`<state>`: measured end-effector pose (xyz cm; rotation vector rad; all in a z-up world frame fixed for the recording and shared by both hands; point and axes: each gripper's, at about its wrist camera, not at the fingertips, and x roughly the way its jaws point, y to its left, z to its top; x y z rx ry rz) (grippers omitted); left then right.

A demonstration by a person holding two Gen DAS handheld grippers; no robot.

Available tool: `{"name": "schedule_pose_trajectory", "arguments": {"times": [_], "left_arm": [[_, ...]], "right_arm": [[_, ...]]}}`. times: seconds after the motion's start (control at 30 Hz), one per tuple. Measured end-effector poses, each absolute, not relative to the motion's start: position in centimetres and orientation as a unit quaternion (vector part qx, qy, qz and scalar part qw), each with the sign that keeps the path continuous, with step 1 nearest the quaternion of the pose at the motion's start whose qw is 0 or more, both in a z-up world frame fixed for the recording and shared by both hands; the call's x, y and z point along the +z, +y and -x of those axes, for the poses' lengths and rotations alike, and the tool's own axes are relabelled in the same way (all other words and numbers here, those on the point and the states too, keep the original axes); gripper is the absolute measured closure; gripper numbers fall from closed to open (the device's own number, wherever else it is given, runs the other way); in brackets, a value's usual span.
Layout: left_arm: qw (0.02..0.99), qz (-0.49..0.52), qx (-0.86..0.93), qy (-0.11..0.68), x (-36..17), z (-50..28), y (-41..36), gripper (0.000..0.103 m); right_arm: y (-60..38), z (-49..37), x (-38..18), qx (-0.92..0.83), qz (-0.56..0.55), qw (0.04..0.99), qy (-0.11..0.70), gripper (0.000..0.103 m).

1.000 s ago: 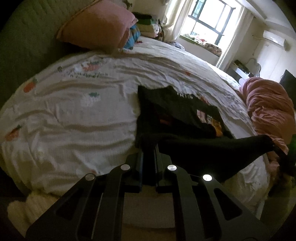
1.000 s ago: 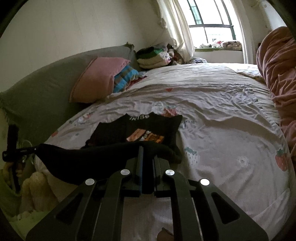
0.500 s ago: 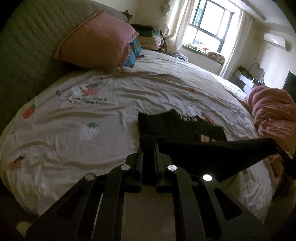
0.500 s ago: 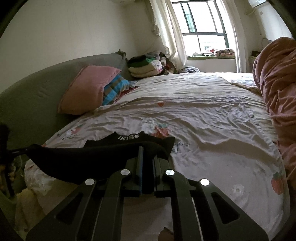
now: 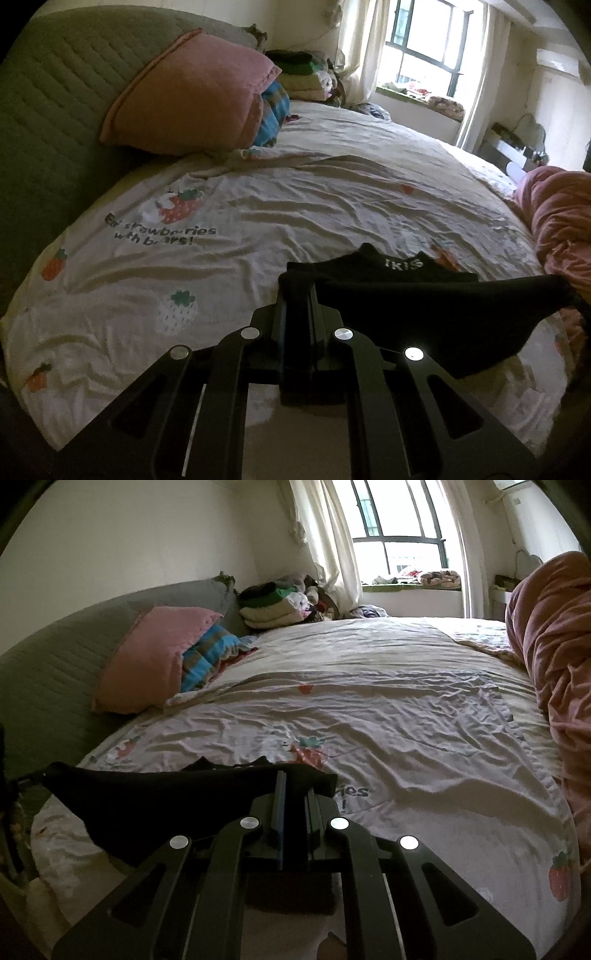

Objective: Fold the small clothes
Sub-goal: 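Lift the hem with both grippers and fold it over toward the collar, then lay the folded hem down and open both grippers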

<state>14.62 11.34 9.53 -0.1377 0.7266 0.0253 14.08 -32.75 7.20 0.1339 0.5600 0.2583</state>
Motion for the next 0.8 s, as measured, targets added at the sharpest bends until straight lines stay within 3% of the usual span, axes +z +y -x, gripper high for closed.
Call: {"name": "schedule_pose_trajectory", "arguments": {"times": [0.67, 0.8], "left_arm": [[0.919, 0.054, 0.04, 0.388, 3.7, -21.9, 10.7, 0.1], [0.915, 0.056, 0.044, 0.397, 2.5, -22.6, 10.8, 0.094]], "right_arm": [[-31.5, -22.8, 1.1, 0.088, -0.052, 0.931, 0.352, 0.096], [-31.0, -23.6, 0.0, 0.081, -0.045, 0.927, 0.364, 0.094]]}}
